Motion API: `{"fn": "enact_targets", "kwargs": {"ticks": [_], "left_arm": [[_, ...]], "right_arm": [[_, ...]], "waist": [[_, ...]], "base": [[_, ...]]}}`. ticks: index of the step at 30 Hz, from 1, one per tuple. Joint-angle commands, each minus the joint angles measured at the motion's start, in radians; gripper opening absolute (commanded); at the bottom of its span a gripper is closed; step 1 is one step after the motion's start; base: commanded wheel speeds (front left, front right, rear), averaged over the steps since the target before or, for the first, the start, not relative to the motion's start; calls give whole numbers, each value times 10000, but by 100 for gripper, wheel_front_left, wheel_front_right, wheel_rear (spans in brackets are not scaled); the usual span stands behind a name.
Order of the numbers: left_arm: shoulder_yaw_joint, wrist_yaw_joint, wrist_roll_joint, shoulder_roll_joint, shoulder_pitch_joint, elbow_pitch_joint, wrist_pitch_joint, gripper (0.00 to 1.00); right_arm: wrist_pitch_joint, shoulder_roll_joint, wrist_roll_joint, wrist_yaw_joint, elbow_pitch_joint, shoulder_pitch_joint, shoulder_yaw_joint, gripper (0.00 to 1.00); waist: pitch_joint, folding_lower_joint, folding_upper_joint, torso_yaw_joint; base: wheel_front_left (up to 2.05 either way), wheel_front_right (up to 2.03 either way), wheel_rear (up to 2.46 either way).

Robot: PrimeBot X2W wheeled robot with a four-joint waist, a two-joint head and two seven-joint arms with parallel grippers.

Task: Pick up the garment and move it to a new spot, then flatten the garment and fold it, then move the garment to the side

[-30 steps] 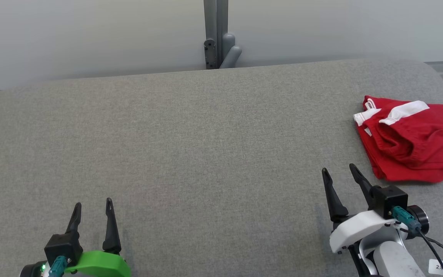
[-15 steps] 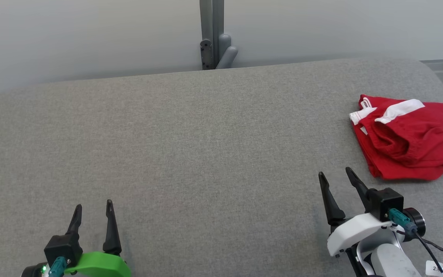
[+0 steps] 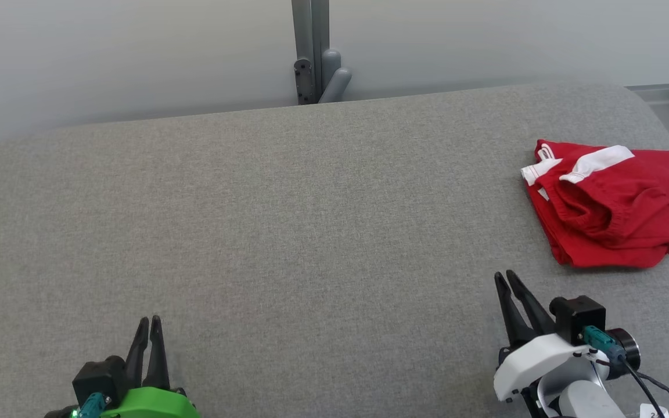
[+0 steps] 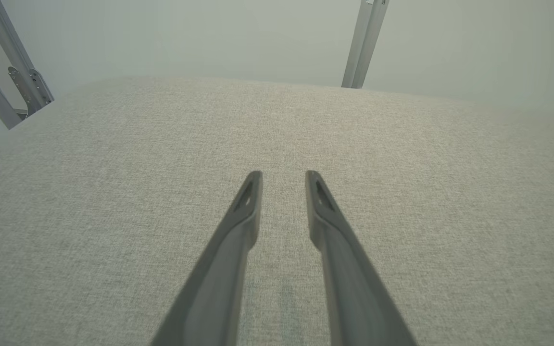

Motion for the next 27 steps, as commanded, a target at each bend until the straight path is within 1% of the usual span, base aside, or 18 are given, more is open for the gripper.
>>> {"fn": "enact_targets", "kwargs": {"ticks": [1,7,13,27], "left_arm": [[19,-4,-37,-7,-10,82,42,0],[249,-87,-1096,-6,-286,208,447,0],[288,-133,-2228,-1,-404,105,694,0],[416,-122,-4542,12,-613,-255,1225,0]], "right_arm": [[29,7,42,0,79,28,-17,0],[420,4,1182,-1,133,-108,-285,0],[686,-2,2362,-2,46,-149,-410,0],[1261,-14,4790,-4,-149,-239,-704,0]], "waist": [[0,0,0,1],[-23,0,18,22],[-1,0,0,45],[11,0,-1,98]], "base": [[0,0,0],[0,0,0],[0,0,0],[0,0,0]]}}
